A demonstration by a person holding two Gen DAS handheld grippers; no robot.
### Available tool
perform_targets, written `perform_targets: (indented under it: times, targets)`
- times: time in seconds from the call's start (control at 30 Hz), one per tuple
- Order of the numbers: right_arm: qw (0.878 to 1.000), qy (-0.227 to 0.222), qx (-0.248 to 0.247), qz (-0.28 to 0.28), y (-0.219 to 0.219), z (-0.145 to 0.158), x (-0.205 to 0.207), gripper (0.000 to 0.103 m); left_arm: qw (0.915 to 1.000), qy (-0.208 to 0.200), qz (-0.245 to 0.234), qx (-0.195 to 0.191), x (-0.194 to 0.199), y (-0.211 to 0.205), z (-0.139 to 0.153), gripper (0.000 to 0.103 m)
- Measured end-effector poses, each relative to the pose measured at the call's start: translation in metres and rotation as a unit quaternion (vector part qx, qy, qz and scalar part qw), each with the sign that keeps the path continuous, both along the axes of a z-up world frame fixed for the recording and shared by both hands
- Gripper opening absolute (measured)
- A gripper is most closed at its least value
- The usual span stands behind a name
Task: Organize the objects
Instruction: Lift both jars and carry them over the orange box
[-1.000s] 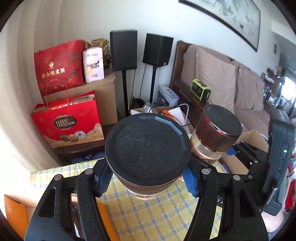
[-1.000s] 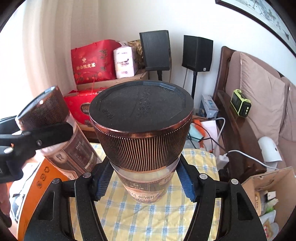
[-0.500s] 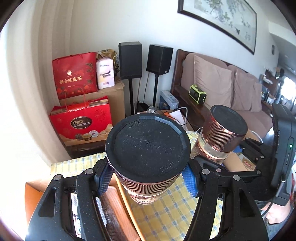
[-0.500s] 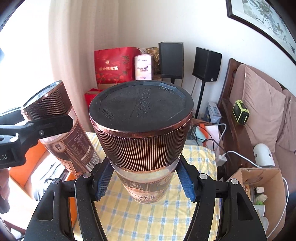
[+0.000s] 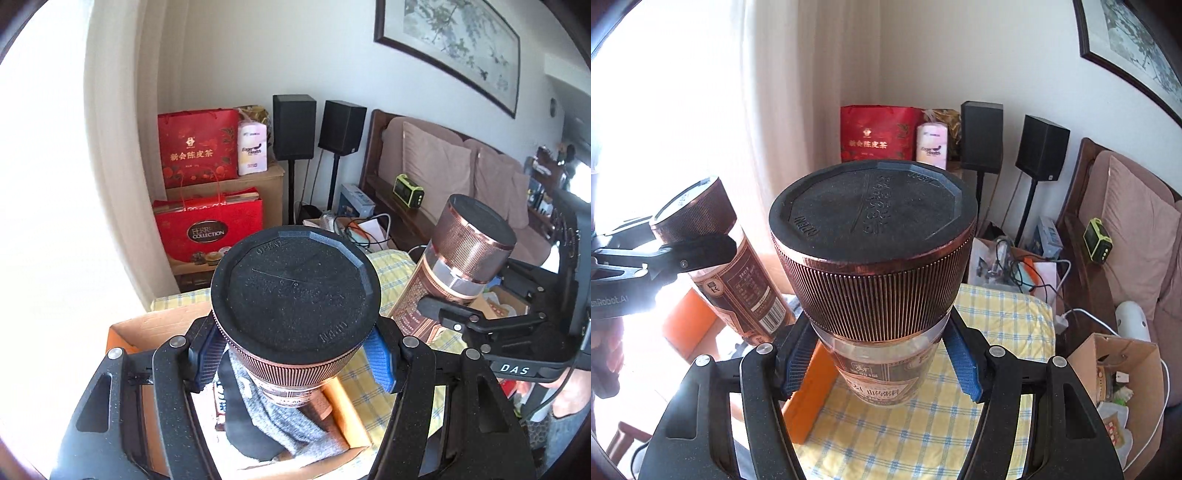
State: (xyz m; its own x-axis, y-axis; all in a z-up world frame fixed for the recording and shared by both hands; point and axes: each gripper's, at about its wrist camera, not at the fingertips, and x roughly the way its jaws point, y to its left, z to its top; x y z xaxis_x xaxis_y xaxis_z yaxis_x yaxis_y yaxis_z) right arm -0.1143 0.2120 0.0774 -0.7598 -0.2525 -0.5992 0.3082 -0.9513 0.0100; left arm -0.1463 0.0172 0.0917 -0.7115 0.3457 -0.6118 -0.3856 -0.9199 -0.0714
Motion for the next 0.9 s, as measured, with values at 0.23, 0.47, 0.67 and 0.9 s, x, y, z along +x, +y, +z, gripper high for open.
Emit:
perform_targets:
  times: [0.23,0.47,0.67,0.9]
  targets:
    - [0.999,-0.009,-0.002,0.054,-0.047,-0.001,0.012,0.067,0.9982,-0.017,0.038,-0.042,0.011,-0.056,-0.012,0.062]
    - [0.996,-0.023,-0.004,0.090,-0.085,-0.014,0.018,0.067,0.9912,-0.061,0.068,-0.095,0.009,-0.105,-0.046,0.062]
    - [0.993,-0.033,-0.004,0.109,-0.103,-0.022,0.021,0.067,0.9840,-0.108,0.079,-0.117,0.003,-0.129,-0.079,0.062]
    - [0.992,-0.044,-0.008,0.120,-0.115,-0.027,0.020,0.067,0.9745,-0.177,0.076,-0.115,-0.017,-0.139,-0.109,0.062]
